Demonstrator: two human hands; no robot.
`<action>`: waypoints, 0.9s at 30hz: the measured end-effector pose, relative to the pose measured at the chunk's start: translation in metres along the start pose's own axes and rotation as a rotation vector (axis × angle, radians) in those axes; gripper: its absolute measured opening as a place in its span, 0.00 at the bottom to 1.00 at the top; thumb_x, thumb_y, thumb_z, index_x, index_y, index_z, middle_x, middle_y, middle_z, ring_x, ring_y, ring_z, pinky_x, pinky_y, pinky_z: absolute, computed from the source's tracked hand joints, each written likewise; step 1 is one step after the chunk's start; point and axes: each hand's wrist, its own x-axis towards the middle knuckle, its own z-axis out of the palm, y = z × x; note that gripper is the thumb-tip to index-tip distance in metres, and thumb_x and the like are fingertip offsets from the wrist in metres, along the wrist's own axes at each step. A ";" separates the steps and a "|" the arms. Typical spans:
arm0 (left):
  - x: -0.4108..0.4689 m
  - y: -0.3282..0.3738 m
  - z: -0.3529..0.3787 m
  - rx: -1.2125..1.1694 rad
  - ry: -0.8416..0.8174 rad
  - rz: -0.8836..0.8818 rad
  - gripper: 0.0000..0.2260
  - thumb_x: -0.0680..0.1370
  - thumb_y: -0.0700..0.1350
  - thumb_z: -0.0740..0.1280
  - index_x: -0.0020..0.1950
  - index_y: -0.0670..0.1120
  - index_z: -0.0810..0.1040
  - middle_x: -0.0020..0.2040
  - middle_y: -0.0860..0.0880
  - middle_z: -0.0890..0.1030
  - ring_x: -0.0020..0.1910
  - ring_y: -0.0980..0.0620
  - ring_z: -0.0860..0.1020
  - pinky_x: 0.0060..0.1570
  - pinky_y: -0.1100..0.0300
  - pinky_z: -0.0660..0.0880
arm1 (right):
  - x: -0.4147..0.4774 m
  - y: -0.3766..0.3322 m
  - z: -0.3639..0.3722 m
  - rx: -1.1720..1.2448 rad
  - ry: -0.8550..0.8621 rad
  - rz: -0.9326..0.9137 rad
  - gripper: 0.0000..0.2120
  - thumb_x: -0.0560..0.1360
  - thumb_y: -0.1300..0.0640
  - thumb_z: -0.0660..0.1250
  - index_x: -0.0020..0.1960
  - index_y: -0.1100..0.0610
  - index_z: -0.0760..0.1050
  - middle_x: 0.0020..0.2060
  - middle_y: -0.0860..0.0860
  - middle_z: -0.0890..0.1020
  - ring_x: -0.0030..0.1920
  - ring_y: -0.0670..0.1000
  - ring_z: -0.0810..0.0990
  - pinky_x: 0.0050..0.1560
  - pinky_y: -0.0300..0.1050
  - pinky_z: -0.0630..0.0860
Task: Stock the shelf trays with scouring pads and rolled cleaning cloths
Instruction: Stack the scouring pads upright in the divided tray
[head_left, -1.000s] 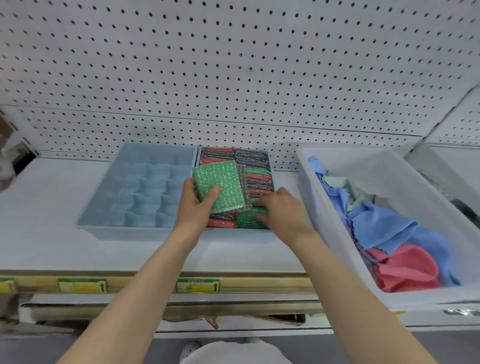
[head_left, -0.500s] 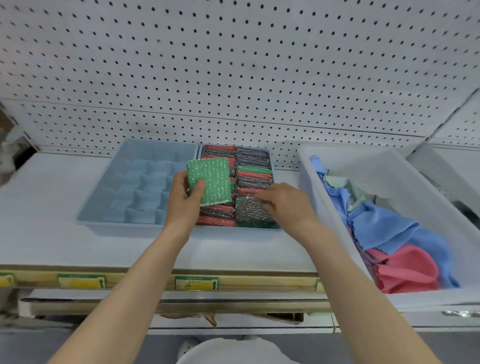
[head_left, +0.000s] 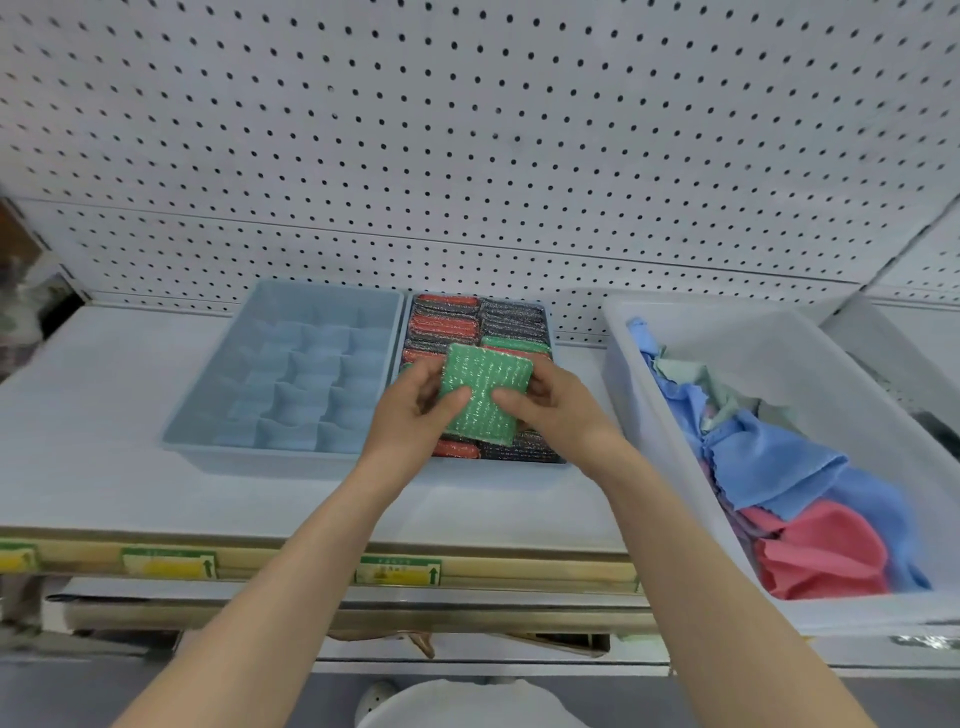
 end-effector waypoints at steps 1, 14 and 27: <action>0.000 -0.003 0.000 0.050 -0.034 0.001 0.12 0.77 0.45 0.70 0.60 0.51 0.76 0.54 0.58 0.81 0.54 0.67 0.79 0.55 0.65 0.77 | -0.002 0.002 -0.001 0.009 -0.021 -0.013 0.17 0.76 0.55 0.70 0.63 0.54 0.74 0.54 0.49 0.83 0.53 0.50 0.83 0.51 0.45 0.81; -0.009 -0.036 -0.017 0.828 -0.115 0.295 0.10 0.78 0.46 0.69 0.58 0.47 0.80 0.61 0.52 0.76 0.60 0.52 0.73 0.57 0.62 0.68 | -0.002 -0.008 -0.003 -1.266 -0.181 -0.094 0.11 0.80 0.59 0.63 0.62 0.58 0.72 0.58 0.53 0.75 0.62 0.55 0.72 0.50 0.47 0.70; -0.006 -0.038 -0.020 0.823 -0.096 0.293 0.08 0.77 0.46 0.70 0.55 0.47 0.81 0.57 0.53 0.77 0.57 0.53 0.73 0.56 0.60 0.71 | 0.005 -0.003 0.010 -1.204 -0.251 -0.110 0.13 0.74 0.67 0.68 0.57 0.57 0.78 0.50 0.52 0.81 0.55 0.54 0.78 0.51 0.47 0.76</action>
